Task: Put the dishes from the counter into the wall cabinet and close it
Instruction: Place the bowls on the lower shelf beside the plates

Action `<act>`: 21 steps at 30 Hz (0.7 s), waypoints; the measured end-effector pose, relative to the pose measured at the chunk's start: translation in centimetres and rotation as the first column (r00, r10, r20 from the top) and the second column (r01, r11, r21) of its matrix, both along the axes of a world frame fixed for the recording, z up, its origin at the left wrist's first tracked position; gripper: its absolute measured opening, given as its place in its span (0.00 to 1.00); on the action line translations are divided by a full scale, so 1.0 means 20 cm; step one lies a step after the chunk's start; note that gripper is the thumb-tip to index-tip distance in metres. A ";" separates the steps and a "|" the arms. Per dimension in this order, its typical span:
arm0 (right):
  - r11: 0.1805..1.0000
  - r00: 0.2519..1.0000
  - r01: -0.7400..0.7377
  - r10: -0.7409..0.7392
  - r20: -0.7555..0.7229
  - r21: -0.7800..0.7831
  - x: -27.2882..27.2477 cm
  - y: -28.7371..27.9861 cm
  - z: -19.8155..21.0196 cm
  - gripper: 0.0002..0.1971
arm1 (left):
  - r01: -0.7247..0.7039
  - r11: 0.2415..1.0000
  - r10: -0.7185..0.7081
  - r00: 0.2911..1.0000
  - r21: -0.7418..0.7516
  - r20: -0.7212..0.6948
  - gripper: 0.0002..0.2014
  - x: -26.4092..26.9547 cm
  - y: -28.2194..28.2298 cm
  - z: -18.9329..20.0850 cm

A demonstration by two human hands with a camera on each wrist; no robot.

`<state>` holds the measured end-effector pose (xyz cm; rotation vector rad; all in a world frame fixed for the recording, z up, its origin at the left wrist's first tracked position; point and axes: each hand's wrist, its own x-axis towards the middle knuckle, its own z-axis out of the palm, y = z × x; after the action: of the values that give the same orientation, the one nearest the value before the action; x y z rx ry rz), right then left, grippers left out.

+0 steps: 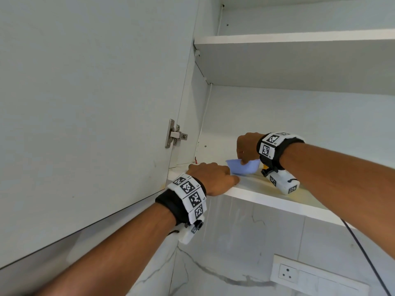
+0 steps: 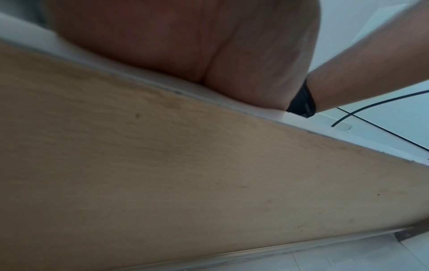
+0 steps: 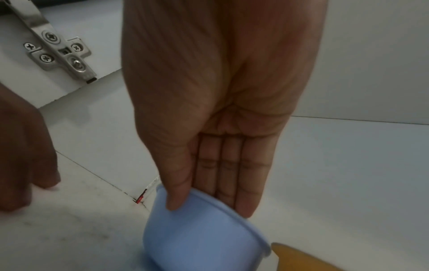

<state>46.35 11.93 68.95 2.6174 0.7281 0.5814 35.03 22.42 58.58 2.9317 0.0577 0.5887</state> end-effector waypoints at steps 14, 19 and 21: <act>0.999 1.000 -0.019 0.018 0.026 0.038 -0.19 -0.08 0.04 0.17 | -0.019 1.000 0.019 1.000 0.011 -0.002 0.25 -0.01 0.02 0.01; 0.998 1.000 -0.009 0.008 0.022 0.056 -0.26 -0.21 0.05 0.15 | -0.019 1.000 0.019 1.000 0.007 -0.005 0.24 -0.01 0.01 0.02; 0.998 0.999 -0.004 0.001 0.036 0.059 -0.29 -0.27 0.04 0.16 | -0.019 1.000 0.019 1.000 0.000 -0.004 0.24 -0.01 0.01 0.01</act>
<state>40.51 6.57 69.83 2.6525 0.7135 0.6587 34.93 22.56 58.87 2.9355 0.0861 0.5856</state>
